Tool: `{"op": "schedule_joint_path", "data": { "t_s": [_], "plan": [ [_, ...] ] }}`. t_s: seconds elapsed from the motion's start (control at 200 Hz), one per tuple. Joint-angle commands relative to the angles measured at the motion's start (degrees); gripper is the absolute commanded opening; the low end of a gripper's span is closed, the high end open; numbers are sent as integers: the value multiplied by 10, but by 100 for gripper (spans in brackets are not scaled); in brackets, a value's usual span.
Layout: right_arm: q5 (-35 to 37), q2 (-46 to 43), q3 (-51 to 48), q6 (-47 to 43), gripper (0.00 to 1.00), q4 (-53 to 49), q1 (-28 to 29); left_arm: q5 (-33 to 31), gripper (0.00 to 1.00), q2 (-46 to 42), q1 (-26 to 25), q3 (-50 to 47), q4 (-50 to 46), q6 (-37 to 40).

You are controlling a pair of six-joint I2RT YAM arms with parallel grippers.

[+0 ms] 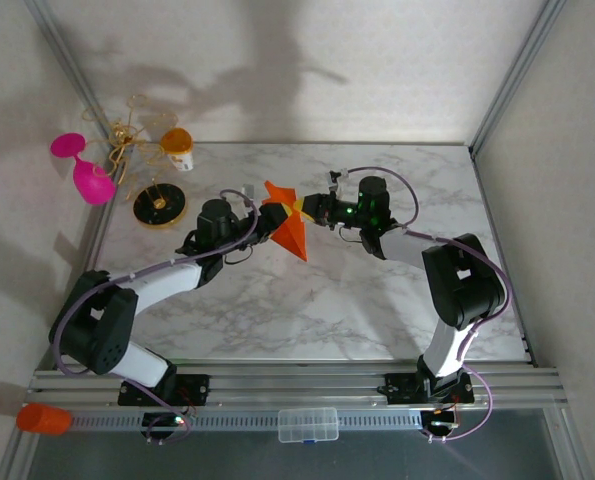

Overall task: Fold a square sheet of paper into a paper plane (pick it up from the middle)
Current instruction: Pick up the paper from the center of the table, then turn over the paper at the center of the table.

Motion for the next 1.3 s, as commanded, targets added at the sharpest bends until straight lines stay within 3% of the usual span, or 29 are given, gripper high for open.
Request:
{"op": "schedule_joint_path", "data": {
  "t_s": [0.0, 0.27, 0.581, 0.661, 0.761, 0.911, 1.006, 1.121, 1.292],
  "plan": [
    [-25, -11, -10, 33, 1, 46, -3, 30, 51, 12, -4, 16, 38, 9],
    [-41, -2, -22, 100, 2, 117, -4, 51, 38, 9, -4, 11, 89, 14],
    [-41, -5, -25, 110, 5, 110, -7, 51, 19, 4, -3, 4, 107, 20],
    [-33, -10, -22, 90, 13, 75, -8, 45, 13, 1, -2, 4, 101, 26],
    [-7, -28, -17, 15, 32, -18, -18, 33, 11, -7, 1, 5, 70, 42],
    [111, -80, 16, -159, 50, -238, -42, 0, 11, -27, 10, 20, -47, 101],
    [212, -102, 44, -256, 53, -352, -46, -70, 11, -36, 11, 58, -193, 177],
    [315, -127, 53, -318, 53, -417, -46, -190, 11, -26, -3, 128, -357, 263],
    [436, -157, 36, -355, 56, -462, -46, -440, 10, 39, -51, 247, -545, 332]
  ]
}}
